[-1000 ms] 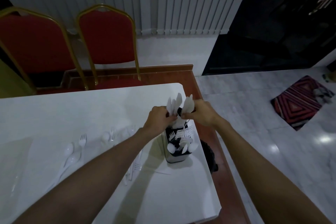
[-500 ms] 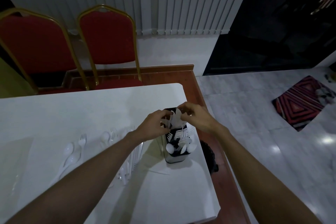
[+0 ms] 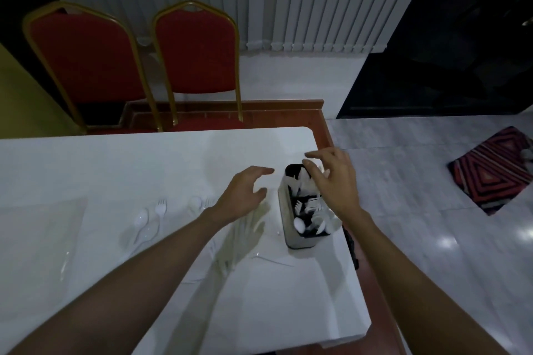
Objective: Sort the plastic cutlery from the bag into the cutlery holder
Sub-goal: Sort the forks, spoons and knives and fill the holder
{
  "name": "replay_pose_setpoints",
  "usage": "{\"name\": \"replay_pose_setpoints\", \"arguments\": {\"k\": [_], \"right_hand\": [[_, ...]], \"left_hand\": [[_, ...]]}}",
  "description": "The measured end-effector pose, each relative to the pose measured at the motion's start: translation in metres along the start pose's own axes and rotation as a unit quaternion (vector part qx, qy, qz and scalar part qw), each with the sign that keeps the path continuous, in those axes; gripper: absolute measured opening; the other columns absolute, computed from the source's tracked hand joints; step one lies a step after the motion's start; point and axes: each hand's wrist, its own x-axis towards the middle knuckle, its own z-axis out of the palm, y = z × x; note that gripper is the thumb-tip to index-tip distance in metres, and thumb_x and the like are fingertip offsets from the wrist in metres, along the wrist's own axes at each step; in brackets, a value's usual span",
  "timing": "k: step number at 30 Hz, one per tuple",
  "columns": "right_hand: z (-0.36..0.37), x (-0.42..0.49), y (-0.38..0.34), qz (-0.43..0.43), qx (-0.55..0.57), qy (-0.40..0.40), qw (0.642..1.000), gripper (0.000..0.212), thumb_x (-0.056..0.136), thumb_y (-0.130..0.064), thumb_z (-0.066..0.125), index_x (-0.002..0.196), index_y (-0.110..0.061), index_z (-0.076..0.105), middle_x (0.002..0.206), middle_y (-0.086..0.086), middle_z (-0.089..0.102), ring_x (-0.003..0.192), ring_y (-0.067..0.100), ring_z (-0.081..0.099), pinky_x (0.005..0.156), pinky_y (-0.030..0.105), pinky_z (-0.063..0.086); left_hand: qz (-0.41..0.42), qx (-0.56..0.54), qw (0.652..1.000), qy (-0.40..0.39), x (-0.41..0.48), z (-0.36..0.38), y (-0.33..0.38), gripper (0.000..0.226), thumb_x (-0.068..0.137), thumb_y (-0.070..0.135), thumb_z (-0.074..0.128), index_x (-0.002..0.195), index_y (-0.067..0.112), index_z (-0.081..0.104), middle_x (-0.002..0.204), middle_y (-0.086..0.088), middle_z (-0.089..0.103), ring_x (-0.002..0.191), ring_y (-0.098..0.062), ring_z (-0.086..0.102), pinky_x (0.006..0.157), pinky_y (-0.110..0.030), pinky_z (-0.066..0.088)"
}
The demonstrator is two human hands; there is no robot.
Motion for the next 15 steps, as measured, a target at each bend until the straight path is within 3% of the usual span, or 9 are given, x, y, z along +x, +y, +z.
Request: {"name": "replay_pose_setpoints", "arguments": {"k": [2,6,11,15], "right_hand": [[0.012,-0.002,-0.027,-0.043,0.021,-0.004,0.999,0.016,0.09,-0.025,0.066,0.103,-0.018,0.07,0.1,-0.003,0.062,0.093,0.011,0.057,0.081,0.022,0.047],[0.061,-0.018,-0.063,-0.082,0.025,-0.104,0.991,0.017,0.088,-0.006,0.061,0.102,-0.011,0.071,0.093,0.003,0.068,0.08,0.013,0.062,0.075,0.026,0.053],[0.135,-0.061,-0.067,0.033,-0.017,-0.248,0.968,0.022,0.087,-0.007,0.059,0.106,-0.011,0.069,0.1,0.008,0.07,0.088,0.019,0.066,0.082,0.029,0.053],[0.179,-0.099,-0.062,0.112,-0.074,-0.283,0.95,0.018,0.09,-0.02,0.062,0.105,-0.011,0.065,0.104,0.007,0.065,0.093,0.02,0.063,0.074,0.024,0.048]], "left_hand": [[-0.024,0.0,0.999,0.044,-0.011,-0.014,-0.017,0.039,0.088,0.005,0.06,0.125,0.014,0.059,0.128,-0.001,0.061,0.116,-0.011,0.055,0.096,-0.013,0.035],[-0.091,-0.001,0.993,0.073,-0.04,-0.039,-0.06,0.028,0.087,0.005,0.061,0.114,0.011,0.066,0.115,-0.005,0.068,0.103,-0.015,0.063,0.091,-0.02,0.044],[-0.216,0.017,0.973,0.079,-0.084,-0.045,-0.112,0.018,0.084,0.01,0.065,0.101,0.007,0.07,0.101,-0.009,0.072,0.095,-0.024,0.067,0.086,-0.026,0.048],[-0.306,0.001,0.95,0.067,-0.106,-0.03,-0.143,0.024,0.082,0.022,0.07,0.1,0.007,0.068,0.094,-0.007,0.071,0.091,-0.021,0.065,0.079,-0.024,0.044]]}}
